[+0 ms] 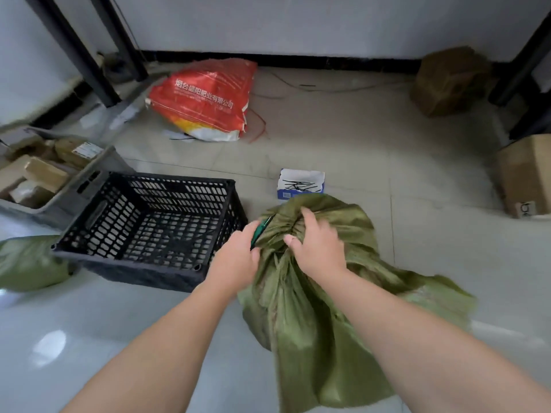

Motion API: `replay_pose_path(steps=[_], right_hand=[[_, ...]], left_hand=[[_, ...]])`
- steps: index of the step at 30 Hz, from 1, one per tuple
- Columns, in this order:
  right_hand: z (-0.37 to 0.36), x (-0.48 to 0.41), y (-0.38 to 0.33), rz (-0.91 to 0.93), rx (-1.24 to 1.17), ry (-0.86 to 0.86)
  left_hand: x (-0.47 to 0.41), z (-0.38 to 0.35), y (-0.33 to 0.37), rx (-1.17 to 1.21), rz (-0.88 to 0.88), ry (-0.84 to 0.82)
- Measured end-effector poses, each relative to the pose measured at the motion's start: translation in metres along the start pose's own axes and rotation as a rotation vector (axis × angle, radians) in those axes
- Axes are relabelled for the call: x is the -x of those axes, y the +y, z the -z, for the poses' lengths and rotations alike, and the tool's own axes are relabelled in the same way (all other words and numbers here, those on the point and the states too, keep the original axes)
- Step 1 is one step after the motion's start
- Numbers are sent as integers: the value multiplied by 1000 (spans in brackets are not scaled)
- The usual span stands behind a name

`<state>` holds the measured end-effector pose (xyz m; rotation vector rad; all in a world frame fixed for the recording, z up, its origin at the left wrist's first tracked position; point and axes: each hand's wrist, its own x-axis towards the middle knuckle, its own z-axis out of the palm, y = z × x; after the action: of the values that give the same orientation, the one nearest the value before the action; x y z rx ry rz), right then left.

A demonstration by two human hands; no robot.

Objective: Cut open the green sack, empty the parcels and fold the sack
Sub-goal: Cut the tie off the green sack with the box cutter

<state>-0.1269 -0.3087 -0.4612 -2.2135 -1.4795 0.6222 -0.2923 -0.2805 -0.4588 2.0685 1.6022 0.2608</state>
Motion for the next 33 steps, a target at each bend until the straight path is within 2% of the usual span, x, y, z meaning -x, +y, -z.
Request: replay_pose_path(steps=[3,7,19,23,26,33], right_hand=[[-21,-1,22,40,-325,28],[-22,12,41,51,-491,63],[3,18,63,96,-536,-75],[10,18,62,123,-574,-94],[11,19,66,135,-607,-90],[6,11,71,138,-591,-45]], left_hand=[[-2,-21,-15,-90,-113,47],[3,-33,-20,-149,-213,88],[14,-18,-19,-340,-327,121],[15,-10,-14,-339,-338,114],[17,-11,-13,-327,-385,67],[15,-13,-18,-320,-448,84]])
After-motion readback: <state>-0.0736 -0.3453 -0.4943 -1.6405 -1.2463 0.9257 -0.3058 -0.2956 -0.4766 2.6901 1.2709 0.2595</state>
